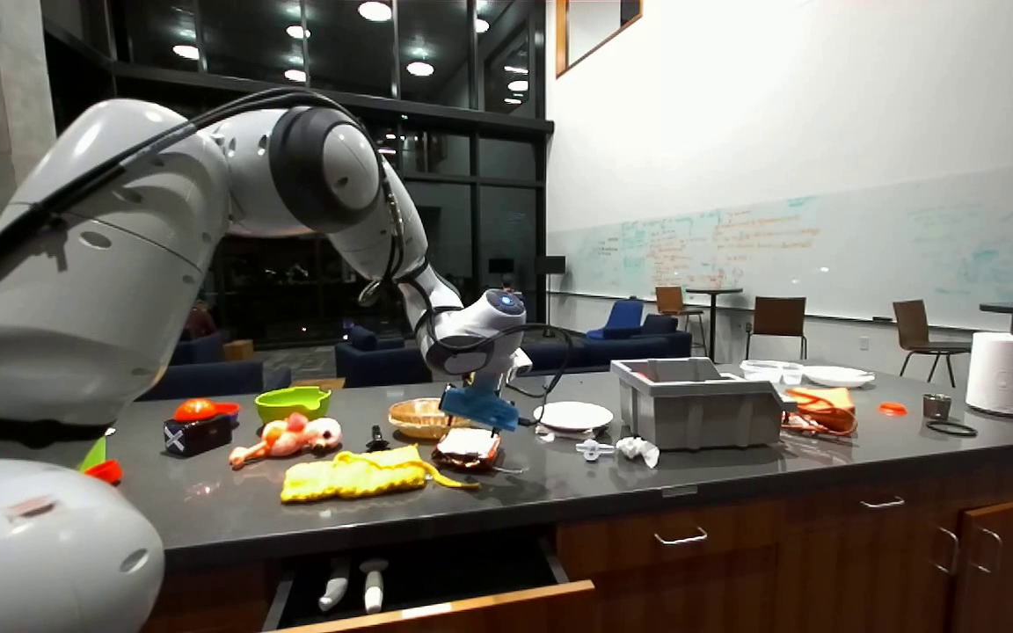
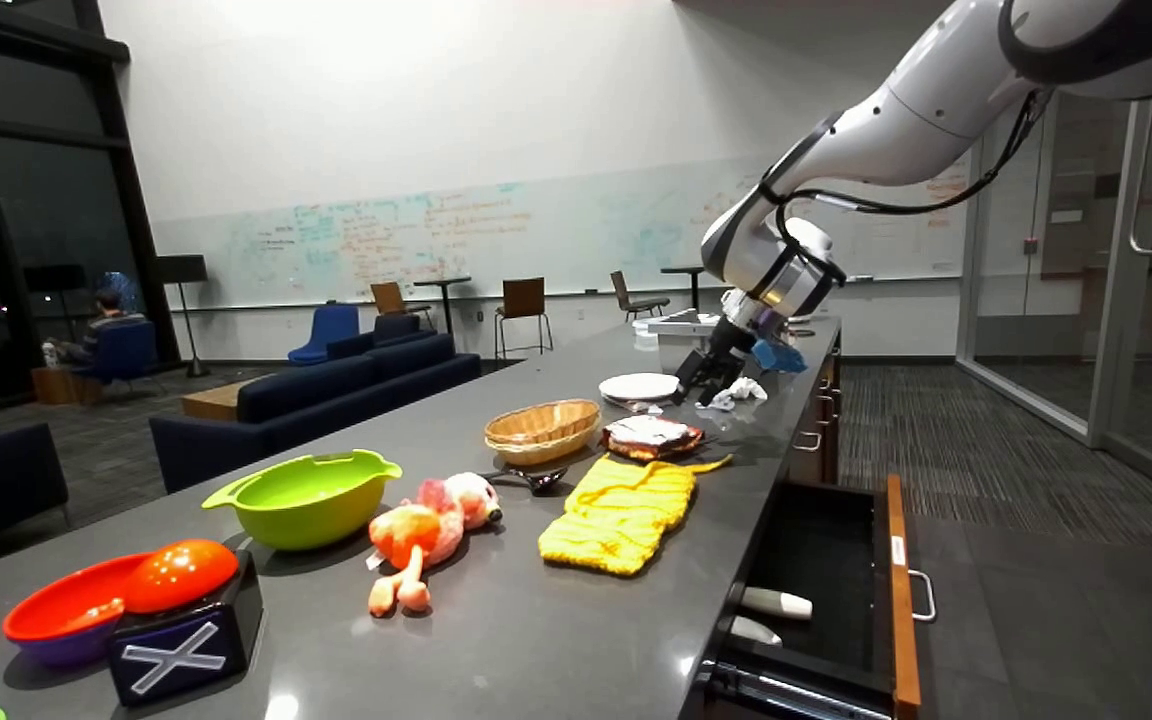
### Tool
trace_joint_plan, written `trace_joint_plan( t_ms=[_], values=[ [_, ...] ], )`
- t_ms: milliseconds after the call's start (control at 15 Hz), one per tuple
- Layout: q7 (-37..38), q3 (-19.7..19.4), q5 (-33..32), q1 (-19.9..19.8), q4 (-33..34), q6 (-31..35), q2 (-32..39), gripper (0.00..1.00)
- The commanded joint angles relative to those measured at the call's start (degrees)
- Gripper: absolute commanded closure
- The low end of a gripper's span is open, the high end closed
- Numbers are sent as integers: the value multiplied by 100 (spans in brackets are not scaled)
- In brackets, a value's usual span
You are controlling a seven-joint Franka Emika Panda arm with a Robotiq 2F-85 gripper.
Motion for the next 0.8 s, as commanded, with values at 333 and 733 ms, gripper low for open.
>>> trace_joint_plan(
  t_ms=[333, 733],
  values=[
    [126, 278, -174, -243, 28, 20, 67, 0],
    [380, 295, -620, -260, 124, -46, 193, 0]
  ],
)
